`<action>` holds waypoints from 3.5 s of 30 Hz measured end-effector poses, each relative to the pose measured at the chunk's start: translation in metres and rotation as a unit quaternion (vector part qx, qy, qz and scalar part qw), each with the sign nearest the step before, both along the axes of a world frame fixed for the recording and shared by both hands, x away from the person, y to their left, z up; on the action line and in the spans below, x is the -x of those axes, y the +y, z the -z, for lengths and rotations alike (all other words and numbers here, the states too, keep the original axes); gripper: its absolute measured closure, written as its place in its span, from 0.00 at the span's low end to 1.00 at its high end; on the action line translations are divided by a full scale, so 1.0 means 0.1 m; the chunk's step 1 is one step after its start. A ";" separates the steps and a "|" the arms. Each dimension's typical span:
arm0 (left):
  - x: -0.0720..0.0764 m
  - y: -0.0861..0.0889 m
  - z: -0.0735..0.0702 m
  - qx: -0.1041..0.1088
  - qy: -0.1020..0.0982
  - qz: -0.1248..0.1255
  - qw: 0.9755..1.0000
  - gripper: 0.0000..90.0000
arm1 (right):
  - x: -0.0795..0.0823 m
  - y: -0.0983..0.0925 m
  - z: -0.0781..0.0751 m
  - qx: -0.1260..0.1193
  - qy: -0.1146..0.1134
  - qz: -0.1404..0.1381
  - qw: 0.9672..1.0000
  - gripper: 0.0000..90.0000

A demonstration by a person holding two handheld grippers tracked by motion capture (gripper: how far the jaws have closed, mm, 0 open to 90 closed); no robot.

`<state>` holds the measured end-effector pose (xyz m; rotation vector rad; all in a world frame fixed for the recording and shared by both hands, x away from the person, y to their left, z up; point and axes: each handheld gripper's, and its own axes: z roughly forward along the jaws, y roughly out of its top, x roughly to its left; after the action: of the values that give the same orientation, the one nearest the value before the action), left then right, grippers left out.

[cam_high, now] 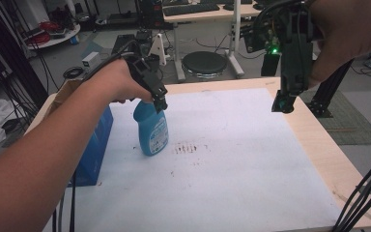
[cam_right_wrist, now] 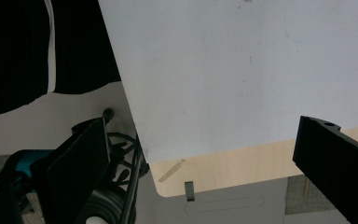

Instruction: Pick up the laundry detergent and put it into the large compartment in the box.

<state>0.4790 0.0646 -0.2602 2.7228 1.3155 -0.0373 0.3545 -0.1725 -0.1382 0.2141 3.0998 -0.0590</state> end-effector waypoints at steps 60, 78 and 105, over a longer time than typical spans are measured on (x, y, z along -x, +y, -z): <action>-0.11 -0.10 0.36 -0.042 0.005 0.005 0.999 0.11 | -0.05 -0.06 0.09 -0.002 0.010 0.011 1.000 0.03; -0.11 -0.11 0.37 -0.043 0.008 0.012 0.999 0.17 | -0.05 -0.04 0.09 -0.002 0.010 0.011 1.000 0.03; -0.07 -0.15 0.36 -0.063 0.003 0.006 0.998 0.43 | -0.07 -0.04 0.10 -0.003 0.011 0.012 1.000 0.03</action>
<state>0.4865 0.0494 -0.2964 2.8369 1.3467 0.0361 0.3612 -0.1766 -0.1483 0.2523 3.1198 -0.0533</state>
